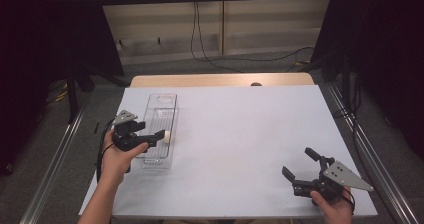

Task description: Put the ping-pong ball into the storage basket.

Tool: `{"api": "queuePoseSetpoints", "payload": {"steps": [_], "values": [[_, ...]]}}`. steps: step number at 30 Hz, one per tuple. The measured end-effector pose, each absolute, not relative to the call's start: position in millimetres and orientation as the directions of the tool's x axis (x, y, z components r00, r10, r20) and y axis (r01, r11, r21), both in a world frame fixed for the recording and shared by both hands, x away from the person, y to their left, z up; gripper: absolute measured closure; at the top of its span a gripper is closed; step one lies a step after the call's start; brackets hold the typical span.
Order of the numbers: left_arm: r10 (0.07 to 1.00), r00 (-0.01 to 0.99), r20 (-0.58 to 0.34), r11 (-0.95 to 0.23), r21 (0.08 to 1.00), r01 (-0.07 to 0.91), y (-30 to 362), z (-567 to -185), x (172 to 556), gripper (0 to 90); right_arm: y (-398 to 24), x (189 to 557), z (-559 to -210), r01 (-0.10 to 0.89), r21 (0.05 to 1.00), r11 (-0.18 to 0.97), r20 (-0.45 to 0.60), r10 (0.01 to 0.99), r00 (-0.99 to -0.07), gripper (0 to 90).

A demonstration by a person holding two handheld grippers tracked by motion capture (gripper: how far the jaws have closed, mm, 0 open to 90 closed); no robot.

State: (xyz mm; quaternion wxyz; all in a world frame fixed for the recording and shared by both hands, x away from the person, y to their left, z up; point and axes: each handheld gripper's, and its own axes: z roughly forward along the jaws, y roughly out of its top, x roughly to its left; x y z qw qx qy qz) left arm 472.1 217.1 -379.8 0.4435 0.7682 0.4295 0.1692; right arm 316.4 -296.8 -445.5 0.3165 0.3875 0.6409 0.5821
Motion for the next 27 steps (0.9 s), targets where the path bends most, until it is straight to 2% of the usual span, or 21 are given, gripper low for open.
{"api": "queuePoseSetpoints", "payload": {"steps": [8, 27], "values": [[0.808, 0.572, -0.142, -0.196, 0.850, 0.489, 219.1, -379.4, 467.2, 12.7, -296.5, 316.4, -445.6, 0.129, 0.991, 0.020, 0.047, 0.866, -0.498, 0.9], [0.801, 0.583, -0.140, -0.182, 0.869, 0.459, 223.0, -380.7, 456.4, 6.2, -296.7, 316.2, -445.6, 0.129, 0.991, 0.023, 0.045, 0.865, -0.499, 0.9]]}}
